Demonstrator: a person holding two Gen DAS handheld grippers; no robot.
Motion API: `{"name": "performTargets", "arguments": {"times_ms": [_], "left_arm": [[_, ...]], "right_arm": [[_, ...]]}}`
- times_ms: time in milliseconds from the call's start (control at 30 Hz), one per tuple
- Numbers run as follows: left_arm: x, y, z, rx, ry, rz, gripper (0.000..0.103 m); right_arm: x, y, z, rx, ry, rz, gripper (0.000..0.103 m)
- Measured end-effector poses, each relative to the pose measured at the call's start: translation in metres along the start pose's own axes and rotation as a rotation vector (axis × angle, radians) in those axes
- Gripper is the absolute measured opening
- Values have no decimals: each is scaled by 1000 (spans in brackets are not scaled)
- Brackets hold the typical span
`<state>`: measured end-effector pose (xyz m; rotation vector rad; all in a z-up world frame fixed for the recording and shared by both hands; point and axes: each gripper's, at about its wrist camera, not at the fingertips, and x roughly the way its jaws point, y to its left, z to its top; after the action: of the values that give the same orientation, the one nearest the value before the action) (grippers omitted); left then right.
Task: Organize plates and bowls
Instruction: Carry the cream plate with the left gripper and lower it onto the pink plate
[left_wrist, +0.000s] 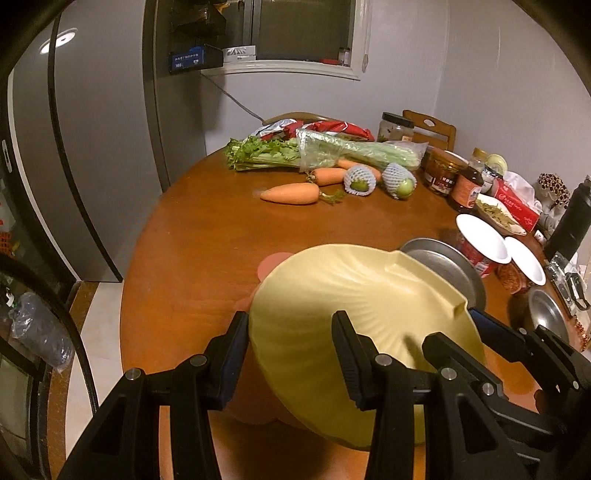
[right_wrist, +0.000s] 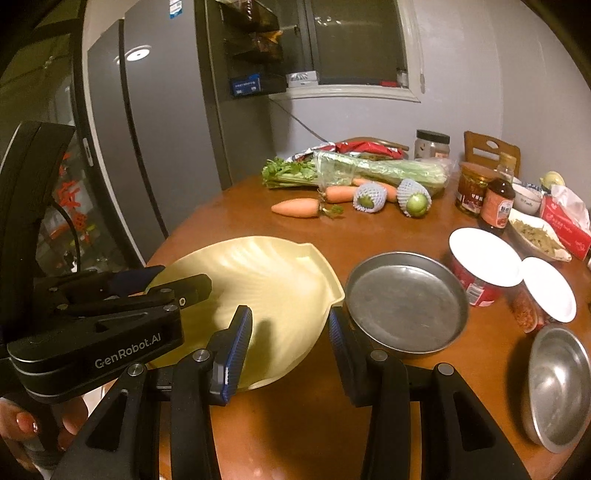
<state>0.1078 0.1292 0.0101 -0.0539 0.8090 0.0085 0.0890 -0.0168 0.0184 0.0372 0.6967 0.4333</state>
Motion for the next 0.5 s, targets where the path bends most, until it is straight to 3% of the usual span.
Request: {"name": "performTargets", "arguments": {"times_ms": [500], "left_arm": [[35,13,1,11,32,17,45]], "right_arm": [[25,3,-2,13,8,0,44]]}}
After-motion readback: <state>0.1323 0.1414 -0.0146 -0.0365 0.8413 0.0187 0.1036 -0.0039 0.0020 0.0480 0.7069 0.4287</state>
